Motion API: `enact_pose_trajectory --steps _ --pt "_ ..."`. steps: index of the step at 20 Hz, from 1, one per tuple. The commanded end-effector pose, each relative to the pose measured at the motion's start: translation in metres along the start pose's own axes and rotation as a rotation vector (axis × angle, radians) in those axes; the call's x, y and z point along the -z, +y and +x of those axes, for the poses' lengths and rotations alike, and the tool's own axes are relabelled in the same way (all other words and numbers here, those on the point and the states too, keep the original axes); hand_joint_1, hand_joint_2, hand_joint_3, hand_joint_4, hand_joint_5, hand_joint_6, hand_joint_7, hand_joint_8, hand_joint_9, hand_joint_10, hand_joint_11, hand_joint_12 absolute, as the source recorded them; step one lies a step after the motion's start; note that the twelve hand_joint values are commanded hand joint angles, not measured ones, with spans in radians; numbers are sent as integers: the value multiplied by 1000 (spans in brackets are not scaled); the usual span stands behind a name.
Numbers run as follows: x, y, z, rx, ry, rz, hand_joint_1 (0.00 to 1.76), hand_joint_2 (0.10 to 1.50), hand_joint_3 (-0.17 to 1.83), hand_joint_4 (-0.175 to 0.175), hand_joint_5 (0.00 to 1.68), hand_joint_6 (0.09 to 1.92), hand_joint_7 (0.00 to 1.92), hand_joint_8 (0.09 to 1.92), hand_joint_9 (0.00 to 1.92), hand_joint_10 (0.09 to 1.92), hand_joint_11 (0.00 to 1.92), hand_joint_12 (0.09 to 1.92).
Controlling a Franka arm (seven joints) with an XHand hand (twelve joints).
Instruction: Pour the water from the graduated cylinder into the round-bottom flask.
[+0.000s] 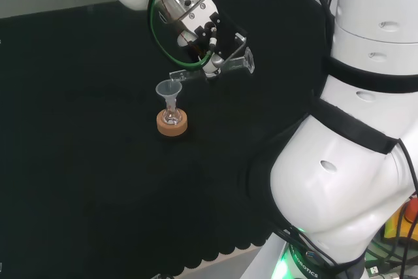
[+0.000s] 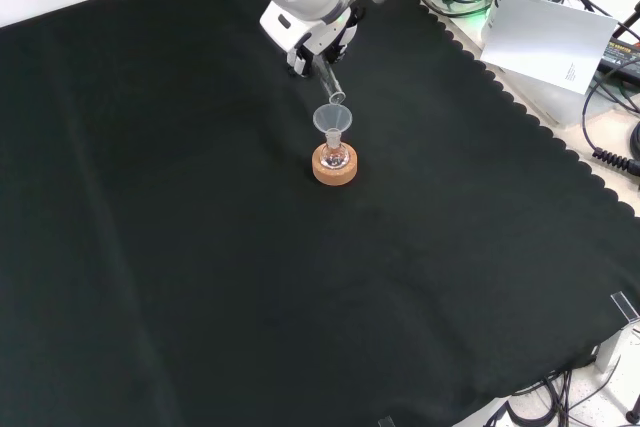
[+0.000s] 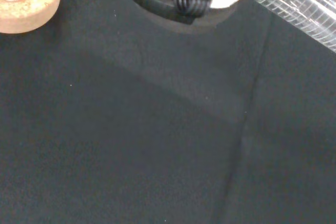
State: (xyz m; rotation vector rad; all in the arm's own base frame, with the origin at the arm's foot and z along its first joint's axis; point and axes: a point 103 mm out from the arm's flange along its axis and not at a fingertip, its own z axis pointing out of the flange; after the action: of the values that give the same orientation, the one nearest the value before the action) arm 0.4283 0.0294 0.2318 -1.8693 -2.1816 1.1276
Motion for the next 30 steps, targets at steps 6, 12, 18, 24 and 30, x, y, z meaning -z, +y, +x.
enact_pose_trajectory --steps 6,12,18,24,30 --pt "5 -2 3 37 138 -42 1418 959 -2 -175 1297 444 1228 620 1557 87 1248 708" --pt "-7 -8 -28 79 301 -83 1418 959 -2 -175 1297 443 1227 620 1557 87 1250 709" --pt "-20 -9 -43 101 460 -155 1418 959 -2 -175 1297 443 1228 620 1557 87 1251 709" --pt "-24 -10 -52 128 597 -225 1418 959 -2 -175 1297 444 1230 618 1556 87 1251 708" --pt "-29 -7 -58 179 744 -262 1418 959 -1 -175 1296 444 1227 622 1555 87 1249 707"
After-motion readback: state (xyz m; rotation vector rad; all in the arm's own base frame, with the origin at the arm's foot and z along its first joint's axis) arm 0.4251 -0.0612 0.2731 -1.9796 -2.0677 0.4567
